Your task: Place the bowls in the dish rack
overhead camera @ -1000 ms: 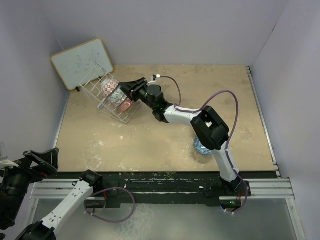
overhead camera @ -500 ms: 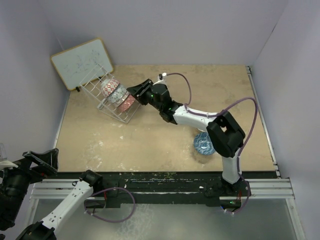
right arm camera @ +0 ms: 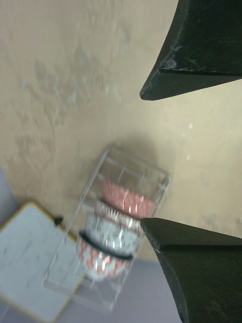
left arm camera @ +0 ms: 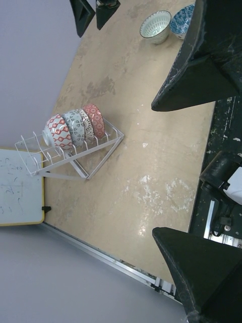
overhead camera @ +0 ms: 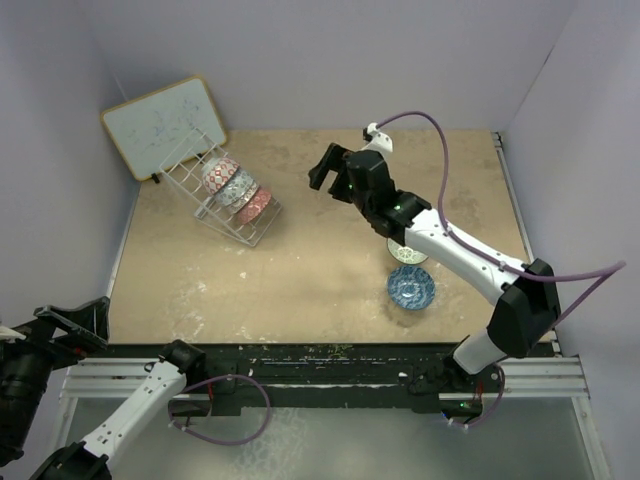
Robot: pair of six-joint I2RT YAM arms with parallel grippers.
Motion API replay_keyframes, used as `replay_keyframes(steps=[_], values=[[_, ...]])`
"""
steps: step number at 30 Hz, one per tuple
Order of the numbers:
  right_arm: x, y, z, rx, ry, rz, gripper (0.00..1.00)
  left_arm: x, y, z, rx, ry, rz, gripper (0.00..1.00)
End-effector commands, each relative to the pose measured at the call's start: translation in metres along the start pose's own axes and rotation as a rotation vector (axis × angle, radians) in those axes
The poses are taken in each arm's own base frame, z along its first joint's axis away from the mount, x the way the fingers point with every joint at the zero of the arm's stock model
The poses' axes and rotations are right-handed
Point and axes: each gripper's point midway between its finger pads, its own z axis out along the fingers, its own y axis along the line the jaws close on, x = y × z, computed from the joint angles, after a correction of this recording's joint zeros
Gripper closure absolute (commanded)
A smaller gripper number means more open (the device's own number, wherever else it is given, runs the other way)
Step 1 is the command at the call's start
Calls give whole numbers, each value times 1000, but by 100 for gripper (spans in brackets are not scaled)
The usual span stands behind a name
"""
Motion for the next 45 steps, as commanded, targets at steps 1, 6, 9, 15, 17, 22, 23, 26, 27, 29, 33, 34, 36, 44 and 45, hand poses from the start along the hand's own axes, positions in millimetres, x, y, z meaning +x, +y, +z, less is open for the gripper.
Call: replay_keyframes(steps=[1,6,9,15,17,22,23,26,27,29,33,34,36,44,45], values=[[3,-71,-19,256,86,-273,0,-10,-6,6,4,-28,-15,1],[13,-136,-23,418,198,-325,0,-12,-7,6,13,-32,-15,1],[14,-165,-28,472,237,-304,8,-10,-5,5,9,-29,-13,1],[28,-197,-32,525,304,-297,25,-7,-1,7,7,-22,-16,1],[40,-206,-32,542,343,-299,28,-6,0,7,7,-24,-22,1],[60,-223,-39,576,373,-285,33,0,4,9,5,-11,-30,1],[62,-226,-40,581,377,-284,33,0,5,9,5,-9,-32,1],[70,-233,-41,596,395,-285,35,0,7,10,3,-11,-34,1],[72,-235,-40,599,401,-285,36,0,7,10,3,-11,-33,1],[77,-238,-38,607,410,-287,41,0,8,10,3,-13,-34,1],[81,-244,-34,617,420,-292,52,0,9,9,3,-12,-36,1],[81,-246,-33,620,423,-296,54,0,9,9,1,-11,-38,1],[84,-249,-32,627,433,-302,55,1,11,8,-3,-10,-40,1],[91,-260,-29,649,458,-313,61,3,12,7,-4,-8,-49,1],[91,-261,-30,651,458,-315,62,3,12,7,-3,-8,-51,1]])
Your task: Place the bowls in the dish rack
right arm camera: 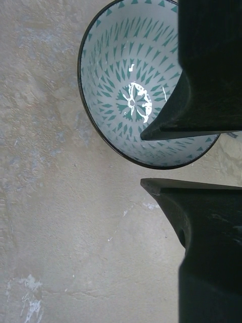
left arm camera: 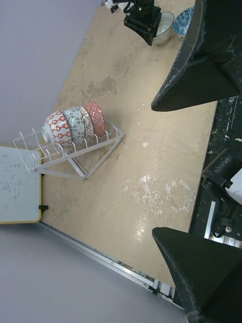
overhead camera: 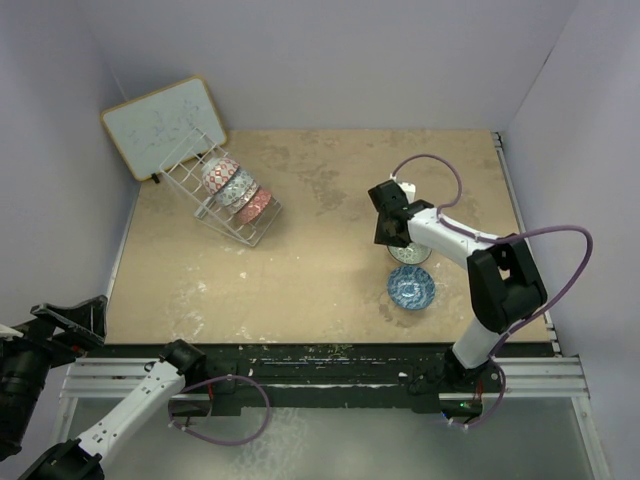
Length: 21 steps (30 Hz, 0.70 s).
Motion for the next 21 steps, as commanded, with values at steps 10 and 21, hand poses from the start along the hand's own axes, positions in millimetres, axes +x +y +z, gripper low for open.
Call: replay_keyframes(steps=[10,21], values=[[1,-11,3,34,-5,-26,79,-2,0,-1,5,-11,-30,1],[-20,-12,-14,22,-65,-61,100,-6,-4,0,16,-14,-32,1]])
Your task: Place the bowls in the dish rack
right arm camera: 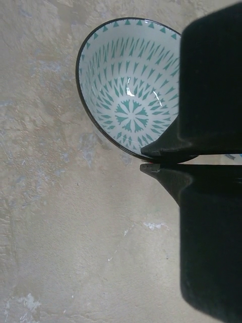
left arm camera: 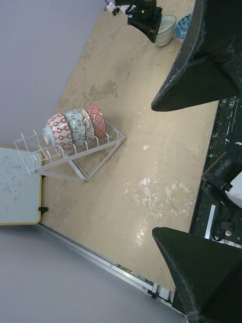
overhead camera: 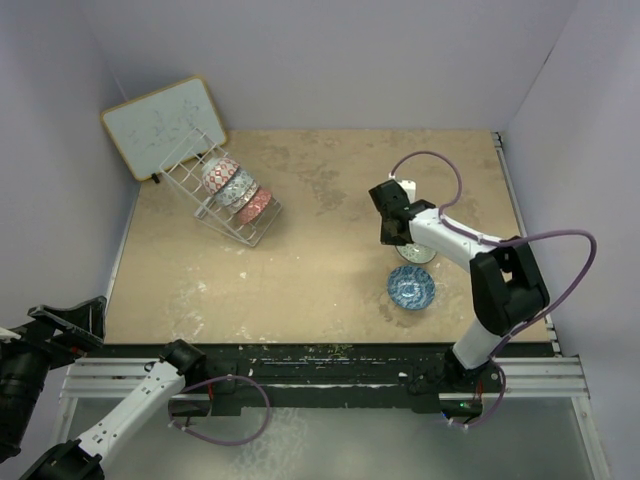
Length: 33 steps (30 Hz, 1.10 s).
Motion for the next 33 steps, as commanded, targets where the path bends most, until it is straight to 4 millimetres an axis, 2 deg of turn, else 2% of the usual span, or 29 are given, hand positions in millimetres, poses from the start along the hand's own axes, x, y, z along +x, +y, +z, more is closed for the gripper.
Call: replay_keyframes(steps=[1,5,8,12,14,15,19,24,29,33], values=[[-21,0,-17,-34,-57,0,100,-6,-5,2,13,-9,-9,1],[-46,4,-43,-100,-130,-9,100,-8,-7,4,14,-12,-8,1],[-60,19,-64,-212,-160,-5,100,-7,-9,5,17,-13,-8,1],[-80,50,-103,-447,-231,-2,100,-6,-11,7,22,-9,-9,1],[-93,70,-132,-601,-283,-3,100,-5,-12,8,22,-6,-7,1],[-106,83,-151,-701,-338,6,100,-5,-13,9,21,-3,-4,1],[-135,125,-237,-1121,-457,55,100,-7,-16,11,25,0,0,1],[-168,155,-322,-1472,-580,132,100,-8,-17,10,32,-3,-3,1],[-195,193,-391,-1745,-685,167,100,-7,-20,11,42,8,1,1],[-210,222,-423,-1953,-703,231,100,-12,-23,9,53,4,4,1]])
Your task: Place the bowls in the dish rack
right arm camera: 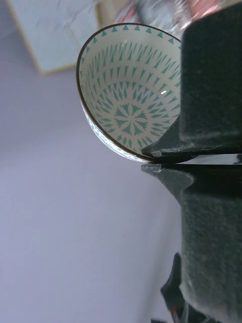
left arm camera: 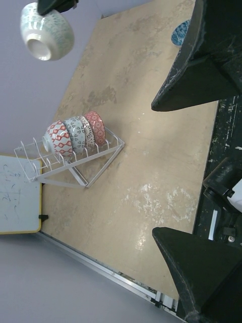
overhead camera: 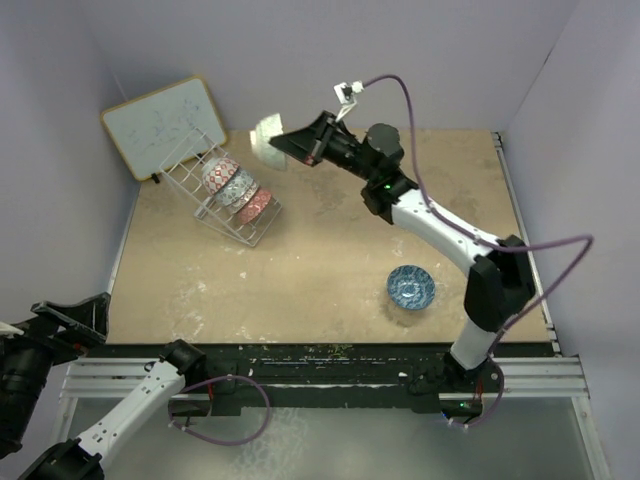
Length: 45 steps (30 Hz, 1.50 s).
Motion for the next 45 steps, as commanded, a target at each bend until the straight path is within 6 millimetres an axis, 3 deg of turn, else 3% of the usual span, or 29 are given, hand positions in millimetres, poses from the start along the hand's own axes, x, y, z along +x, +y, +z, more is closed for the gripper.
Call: replay_keyframes(steps=[1,6,8,14,23,30,45], values=[[-52,105,21,-450,-191,33,100,-13,-15,6,29,-3,8,1],[-59,97,47,-624,-285,201,100,-16,-18,6,32,1,27,1],[-54,81,64,-624,-313,242,100,-16,-19,7,35,8,35,1],[-47,61,95,-608,-416,339,100,-15,-23,9,45,14,38,1],[-11,40,131,-581,-441,474,100,-11,-27,12,59,28,42,1],[17,13,146,-511,-424,528,100,-13,-24,8,58,22,36,1],[41,-24,164,-402,-406,595,100,-11,-20,5,50,23,35,1]])
